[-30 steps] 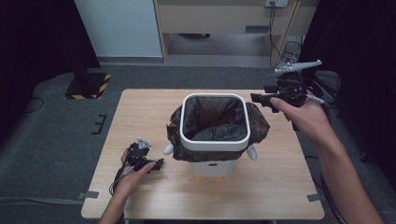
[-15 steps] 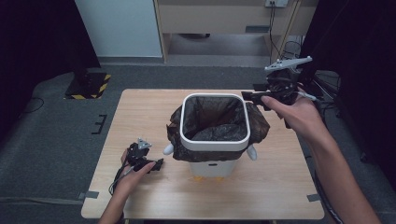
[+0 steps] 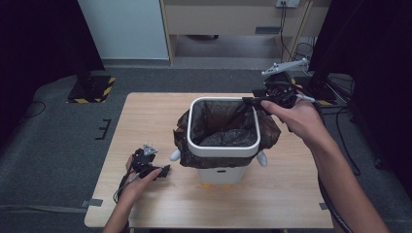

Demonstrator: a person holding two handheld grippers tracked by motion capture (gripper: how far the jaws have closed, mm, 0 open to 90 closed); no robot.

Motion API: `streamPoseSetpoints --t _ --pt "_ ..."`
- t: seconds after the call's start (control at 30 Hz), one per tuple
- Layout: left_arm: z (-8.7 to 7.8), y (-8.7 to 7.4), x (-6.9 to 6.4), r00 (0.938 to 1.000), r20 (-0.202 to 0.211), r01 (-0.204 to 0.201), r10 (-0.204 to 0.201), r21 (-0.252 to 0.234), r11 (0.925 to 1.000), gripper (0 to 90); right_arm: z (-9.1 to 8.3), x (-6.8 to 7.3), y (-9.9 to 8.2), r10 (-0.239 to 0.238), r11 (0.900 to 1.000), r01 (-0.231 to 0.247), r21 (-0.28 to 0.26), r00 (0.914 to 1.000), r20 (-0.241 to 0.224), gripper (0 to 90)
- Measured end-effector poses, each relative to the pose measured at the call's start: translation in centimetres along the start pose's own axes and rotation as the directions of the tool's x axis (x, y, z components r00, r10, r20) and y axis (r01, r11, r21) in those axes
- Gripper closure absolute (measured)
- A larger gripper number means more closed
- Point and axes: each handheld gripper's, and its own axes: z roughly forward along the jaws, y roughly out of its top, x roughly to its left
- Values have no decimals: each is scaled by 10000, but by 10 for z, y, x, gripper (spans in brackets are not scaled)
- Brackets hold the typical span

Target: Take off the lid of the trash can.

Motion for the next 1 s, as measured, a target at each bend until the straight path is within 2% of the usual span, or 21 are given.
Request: streamPoseSetpoints --t 0.37,0.67,0.77,0.9,1.0 --pt "0 0 0 10000 -3 7 -7 -29 10000 0 11 1 -5 -163 9995 163 284 9999 -20 593" --pt "0 0 0 10000 -23 18 -18 -19 10000 0 13 1 -4 -220 9986 232 481 9994 -256 656" --pt "0 0 0 10000 -30 21 -21 -28 10000 0 16 1 -5 -118 9985 137 528 9993 -346 669" --pt "0 0 -1 10000 -43 32 -32 1 10000 0 18 3 -4 -225 9971 249 717 9992 -334 696" --pt "0 0 -1 10000 -45 31 -31 34 10000 0 21 4 -4 -73 9967 103 800 9992 -383 742"
